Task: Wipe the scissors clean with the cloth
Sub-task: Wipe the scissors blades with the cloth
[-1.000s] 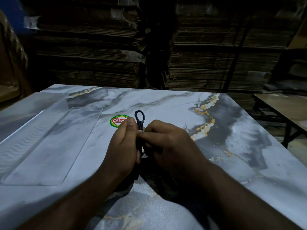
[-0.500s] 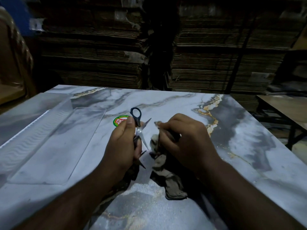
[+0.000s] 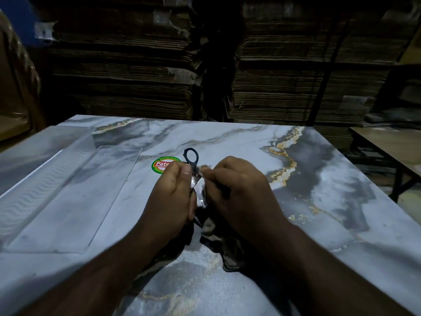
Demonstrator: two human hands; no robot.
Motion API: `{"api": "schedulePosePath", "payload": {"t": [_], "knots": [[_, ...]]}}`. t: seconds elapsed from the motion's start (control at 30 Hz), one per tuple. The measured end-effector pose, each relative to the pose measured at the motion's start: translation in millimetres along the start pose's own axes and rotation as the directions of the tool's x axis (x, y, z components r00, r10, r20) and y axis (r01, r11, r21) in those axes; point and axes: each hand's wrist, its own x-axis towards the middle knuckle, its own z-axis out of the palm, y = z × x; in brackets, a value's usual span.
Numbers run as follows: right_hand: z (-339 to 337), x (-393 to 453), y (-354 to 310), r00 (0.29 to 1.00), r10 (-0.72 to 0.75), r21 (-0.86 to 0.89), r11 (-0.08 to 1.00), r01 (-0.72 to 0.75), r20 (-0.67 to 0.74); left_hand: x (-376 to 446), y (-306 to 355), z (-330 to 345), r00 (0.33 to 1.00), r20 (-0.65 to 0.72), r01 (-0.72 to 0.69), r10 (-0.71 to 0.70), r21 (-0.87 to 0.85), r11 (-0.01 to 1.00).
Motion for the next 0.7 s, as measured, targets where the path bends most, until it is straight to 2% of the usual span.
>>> {"api": "schedulePosePath", "payload": {"t": [0.1, 0.27, 0.43, 0.6, 0.7], "knots": [[2.4, -2.3, -9.3, 0.996, -0.063, 0.031, 0.998, 0.061, 0.056, 0.8, -1.1, -0.5, 0.999, -0.012, 0.030, -0.031, -0.079, 0.996], [-4.7, 2.9, 2.4, 0.997, 0.074, 0.013, 0.997, -0.075, 0.028, 1.5, 1.5, -2.3, 1.000, 0.020, -0.007, 0.008, -0.046, 0.999], [-4.8, -0.8, -2.7, 0.998, -0.012, 0.023, 1.000, 0.011, 0.054, 0.9, 1.1, -0.5, 1.000, 0.030, 0.004, -0.001, -0.087, 0.996], [-5.4, 3.5, 6.8, 0.997, 0.075, -0.034, 0.997, -0.075, 0.001, 1.5, -1.9, -1.8, 0.999, 0.044, 0.010, -0.004, -0.133, 0.991], [-7.5, 0.0, 4.7, 1.000, 0.018, -0.020, 1.000, -0.018, -0.001, -1.7, -1.0, 1.5, 0.999, 0.035, 0.024, -0.018, -0.178, 0.984]]}}
